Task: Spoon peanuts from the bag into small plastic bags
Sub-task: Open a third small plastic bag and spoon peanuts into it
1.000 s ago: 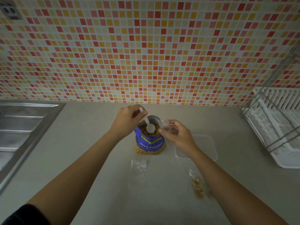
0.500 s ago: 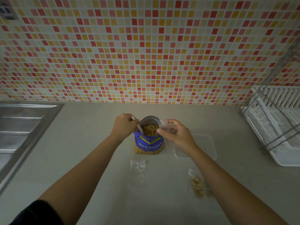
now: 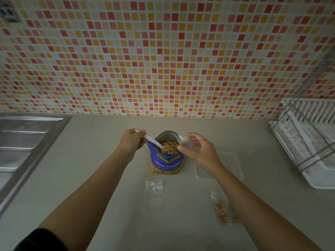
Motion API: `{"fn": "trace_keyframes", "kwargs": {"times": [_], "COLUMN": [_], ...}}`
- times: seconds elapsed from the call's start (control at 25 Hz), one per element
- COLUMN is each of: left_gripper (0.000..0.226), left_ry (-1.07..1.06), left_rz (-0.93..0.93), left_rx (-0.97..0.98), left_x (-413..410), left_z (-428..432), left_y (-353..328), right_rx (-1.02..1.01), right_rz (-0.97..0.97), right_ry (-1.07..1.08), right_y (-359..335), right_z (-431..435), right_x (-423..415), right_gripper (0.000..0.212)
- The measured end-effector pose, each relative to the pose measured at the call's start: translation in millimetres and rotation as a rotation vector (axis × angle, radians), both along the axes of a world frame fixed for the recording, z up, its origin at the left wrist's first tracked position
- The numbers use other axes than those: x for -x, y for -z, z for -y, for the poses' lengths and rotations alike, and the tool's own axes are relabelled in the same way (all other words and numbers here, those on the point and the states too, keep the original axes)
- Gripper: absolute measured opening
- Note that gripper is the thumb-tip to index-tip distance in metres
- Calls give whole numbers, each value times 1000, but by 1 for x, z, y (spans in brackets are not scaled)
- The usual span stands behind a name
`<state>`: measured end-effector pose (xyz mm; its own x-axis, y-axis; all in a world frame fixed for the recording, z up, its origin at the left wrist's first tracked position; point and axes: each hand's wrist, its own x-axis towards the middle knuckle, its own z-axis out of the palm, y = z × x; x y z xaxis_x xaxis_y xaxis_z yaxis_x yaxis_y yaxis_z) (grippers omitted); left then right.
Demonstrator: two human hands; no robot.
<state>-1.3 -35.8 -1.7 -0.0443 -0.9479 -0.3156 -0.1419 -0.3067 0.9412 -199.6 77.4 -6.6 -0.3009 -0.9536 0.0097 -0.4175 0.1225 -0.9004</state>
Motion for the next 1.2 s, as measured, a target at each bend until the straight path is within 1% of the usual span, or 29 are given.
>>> {"fn": "trace_keyframes", "kwargs": {"times": [0.08, 0.12, 0.24, 0.32, 0.44, 0.68, 0.96, 1.04, 1.12, 1.2], "left_gripper": [16, 16, 16, 17, 17, 16, 14, 13, 14, 18], "left_ry": [-79, -101, -126, -123, -128, -151, -193, -180, -152, -99], "left_rz": [17, 40, 68, 65, 58, 12, -78, -108, -94, -39], "left_rx": [-6, 4, 51, 76, 69, 15, -8, -1, 27, 91], "left_x": [-1, -1, -1, -1, -4, -4, -6, -2, 3, 9], "left_z": [5, 7, 9, 9, 10, 9, 26, 28, 25, 20], "left_y": [2, 2, 1, 1, 5, 8, -23, -36, -47, -56], "right_rx": [37, 45, 27, 31, 20, 10, -45, -38, -14, 11], "right_rz": [-114, -202, -456, -501, -471, -530, -574, -514, -370, -230], "right_ry": [2, -15, -59, -41, -27, -47, -65, -57, -37, -15], "right_y": [1, 0, -6, -9, -8, -6, -10, -11, -13, -13], "right_z": [2, 3, 7, 8, 9, 9, 17, 18, 19, 19], "right_x": [2, 3, 1, 0, 0, -1, -8, -14, -21, -26], "right_gripper": [60, 62, 63, 62, 62, 58, 57, 57, 55, 52]}}
